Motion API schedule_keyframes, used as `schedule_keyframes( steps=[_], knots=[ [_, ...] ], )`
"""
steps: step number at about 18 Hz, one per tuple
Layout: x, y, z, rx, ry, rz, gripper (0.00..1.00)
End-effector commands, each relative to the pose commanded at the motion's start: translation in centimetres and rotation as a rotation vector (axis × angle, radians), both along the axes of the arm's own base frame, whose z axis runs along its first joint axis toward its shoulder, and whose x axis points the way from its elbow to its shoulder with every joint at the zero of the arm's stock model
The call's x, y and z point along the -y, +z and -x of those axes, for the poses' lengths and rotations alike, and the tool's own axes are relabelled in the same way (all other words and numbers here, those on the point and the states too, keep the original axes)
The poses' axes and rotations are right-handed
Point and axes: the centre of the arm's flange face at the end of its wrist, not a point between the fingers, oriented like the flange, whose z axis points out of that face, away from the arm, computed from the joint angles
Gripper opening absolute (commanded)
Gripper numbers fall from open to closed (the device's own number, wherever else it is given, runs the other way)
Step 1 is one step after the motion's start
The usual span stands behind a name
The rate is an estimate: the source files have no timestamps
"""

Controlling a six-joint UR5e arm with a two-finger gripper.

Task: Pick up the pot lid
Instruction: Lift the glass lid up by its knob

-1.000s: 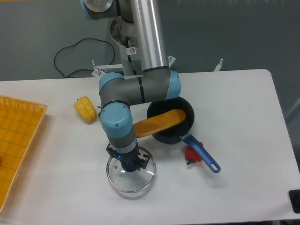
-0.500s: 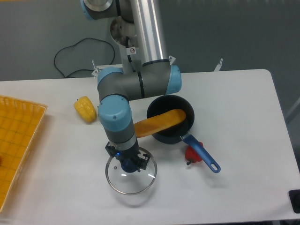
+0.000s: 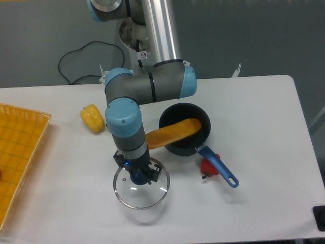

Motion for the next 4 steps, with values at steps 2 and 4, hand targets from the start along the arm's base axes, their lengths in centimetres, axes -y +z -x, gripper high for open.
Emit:
schedule_keyframes(
  steps=[2,4],
  knots=[
    [-0.05,0.0,-0.09,0.0,-0.002,0.0,0.48],
    [-0.1,-0.2,-0.14,0.0,-0.003,0.004,0.48]
  ],
)
